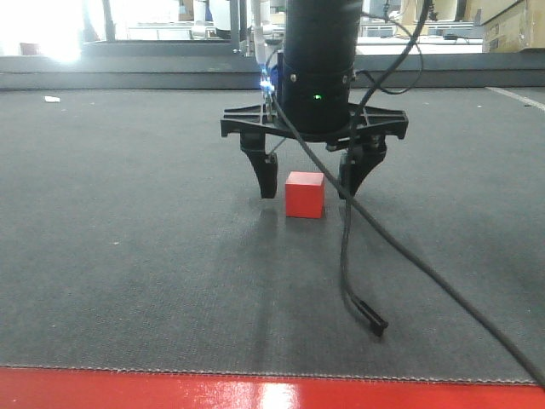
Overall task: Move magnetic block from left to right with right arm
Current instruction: 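Close the right gripper around the red cube, then lift the red cube with the right gripper and raise it away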
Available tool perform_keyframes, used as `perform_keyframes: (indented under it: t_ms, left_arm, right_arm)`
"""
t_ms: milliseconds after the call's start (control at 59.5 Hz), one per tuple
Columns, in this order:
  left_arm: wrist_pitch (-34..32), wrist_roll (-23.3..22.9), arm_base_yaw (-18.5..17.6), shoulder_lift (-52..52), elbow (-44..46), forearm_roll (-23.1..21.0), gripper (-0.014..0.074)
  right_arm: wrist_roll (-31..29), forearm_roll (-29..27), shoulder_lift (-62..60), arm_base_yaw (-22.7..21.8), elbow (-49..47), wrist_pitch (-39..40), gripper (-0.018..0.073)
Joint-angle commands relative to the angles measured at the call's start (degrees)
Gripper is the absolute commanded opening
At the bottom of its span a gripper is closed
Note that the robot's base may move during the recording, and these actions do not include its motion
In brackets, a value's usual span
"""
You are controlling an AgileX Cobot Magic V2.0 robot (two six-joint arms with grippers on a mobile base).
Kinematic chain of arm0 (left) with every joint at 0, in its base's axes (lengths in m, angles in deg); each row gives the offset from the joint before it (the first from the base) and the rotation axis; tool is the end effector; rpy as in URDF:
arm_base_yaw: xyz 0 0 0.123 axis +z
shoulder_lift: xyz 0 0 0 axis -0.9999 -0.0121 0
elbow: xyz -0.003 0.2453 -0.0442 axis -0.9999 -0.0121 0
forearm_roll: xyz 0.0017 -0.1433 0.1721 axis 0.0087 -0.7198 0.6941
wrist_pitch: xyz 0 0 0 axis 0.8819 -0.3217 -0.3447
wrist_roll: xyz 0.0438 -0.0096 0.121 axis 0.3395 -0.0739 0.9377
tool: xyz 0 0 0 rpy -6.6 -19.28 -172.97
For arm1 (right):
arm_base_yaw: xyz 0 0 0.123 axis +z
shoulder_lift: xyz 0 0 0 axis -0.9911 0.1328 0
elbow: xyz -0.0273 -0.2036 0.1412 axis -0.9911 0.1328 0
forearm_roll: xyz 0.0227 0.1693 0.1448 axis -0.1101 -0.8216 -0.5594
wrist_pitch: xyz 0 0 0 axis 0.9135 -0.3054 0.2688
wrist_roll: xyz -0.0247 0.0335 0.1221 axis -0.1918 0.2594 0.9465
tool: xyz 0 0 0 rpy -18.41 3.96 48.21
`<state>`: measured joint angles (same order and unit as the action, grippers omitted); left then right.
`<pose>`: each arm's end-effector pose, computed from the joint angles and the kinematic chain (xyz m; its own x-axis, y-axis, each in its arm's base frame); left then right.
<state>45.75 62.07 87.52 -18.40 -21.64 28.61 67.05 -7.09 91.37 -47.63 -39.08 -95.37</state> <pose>0.1025 -0.0033 0.2051 0.0541 -0.0446 -0.9975 0.0335 0.9985 -0.0428 0.3489 0.2167 0.1594 -0.9224 0.1070 -0.3712 0.0736 0.9920 0.1028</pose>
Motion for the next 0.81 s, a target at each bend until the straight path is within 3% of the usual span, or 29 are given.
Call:
perform_keyframes:
  t_ms: [0, 168, 235, 471, 790]
  left_arm:
    - [-5.10, -0.25, -0.05, 0.85, -0.53, 0.00, -0.0116]
    - [-5.10, -0.25, -0.05, 0.85, -0.53, 0.00, -0.0116]
    - [-5.10, -0.25, -0.05, 0.85, -0.53, 0.00, -0.0116]
    - [-5.10, -0.25, -0.05, 0.85, -0.53, 0.00, -0.0116]
    - [-5.10, -0.25, -0.05, 0.85, -0.53, 0.00, -0.0116]
  right_arm:
    - [0.02, 0.55, -3.29, -0.23, -2.06, 0.81, 0.0506]
    - [-0.02, 0.55, -3.73, -0.23, -2.06, 0.62, 0.0242]
    - [-0.15, 0.55, -4.11, -0.23, -2.06, 0.54, 0.0193]
    - [-7.17, 0.55, -8.26, -1.59, -2.06, -0.20, 0.0185]
    - [-27.09, -4.21, -22.03, -6.75, 4.51, -0.05, 0.0183]
